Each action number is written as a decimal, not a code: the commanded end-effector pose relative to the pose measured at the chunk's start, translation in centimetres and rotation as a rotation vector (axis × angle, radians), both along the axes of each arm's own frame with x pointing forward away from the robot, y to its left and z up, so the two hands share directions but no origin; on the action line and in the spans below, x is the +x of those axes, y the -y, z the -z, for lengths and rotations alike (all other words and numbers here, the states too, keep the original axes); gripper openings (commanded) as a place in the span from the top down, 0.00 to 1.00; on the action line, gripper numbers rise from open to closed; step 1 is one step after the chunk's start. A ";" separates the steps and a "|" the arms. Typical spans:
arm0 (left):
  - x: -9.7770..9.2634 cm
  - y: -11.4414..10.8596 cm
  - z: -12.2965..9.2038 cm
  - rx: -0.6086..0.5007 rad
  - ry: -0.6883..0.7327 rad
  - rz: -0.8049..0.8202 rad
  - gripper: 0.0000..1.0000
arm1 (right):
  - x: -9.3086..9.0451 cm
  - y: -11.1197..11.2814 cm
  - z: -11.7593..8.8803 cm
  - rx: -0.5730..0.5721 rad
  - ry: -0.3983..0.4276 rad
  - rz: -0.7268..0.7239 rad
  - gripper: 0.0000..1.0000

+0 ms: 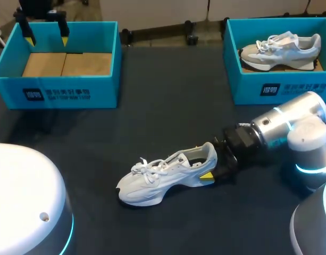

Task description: Take the shoe out of the shoebox, open the shoe tongue, remove and reinsert the insole, then place the shoe into the shoebox

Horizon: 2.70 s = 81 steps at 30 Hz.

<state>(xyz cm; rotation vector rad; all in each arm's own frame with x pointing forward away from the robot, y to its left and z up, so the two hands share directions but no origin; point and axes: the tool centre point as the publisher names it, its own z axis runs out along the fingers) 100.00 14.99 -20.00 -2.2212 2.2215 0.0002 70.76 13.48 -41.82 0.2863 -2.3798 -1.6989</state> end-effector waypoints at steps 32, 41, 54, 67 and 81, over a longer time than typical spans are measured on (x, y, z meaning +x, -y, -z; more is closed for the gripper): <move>0.0 0.0 0.0 0.000 0.000 0.000 0.00 | -1.8 3.4 -0.6 -0.015 0.042 0.298 1.00; 0.0 0.0 0.0 0.000 0.000 0.000 0.00 | -1.7 3.5 -0.5 -0.006 0.036 0.295 1.00; 0.0 0.0 0.0 0.000 0.000 0.000 0.00 | -1.4 3.2 -0.7 -0.002 0.042 0.268 1.00; 0.0 0.0 0.0 0.000 0.000 0.000 0.00 | -1.3 2.9 -0.7 -0.013 0.040 0.250 1.00; -6.3 4.2 -2.3 -0.006 0.007 -0.181 0.00 | -1.3 2.9 -0.7 -0.013 0.040 0.250 1.00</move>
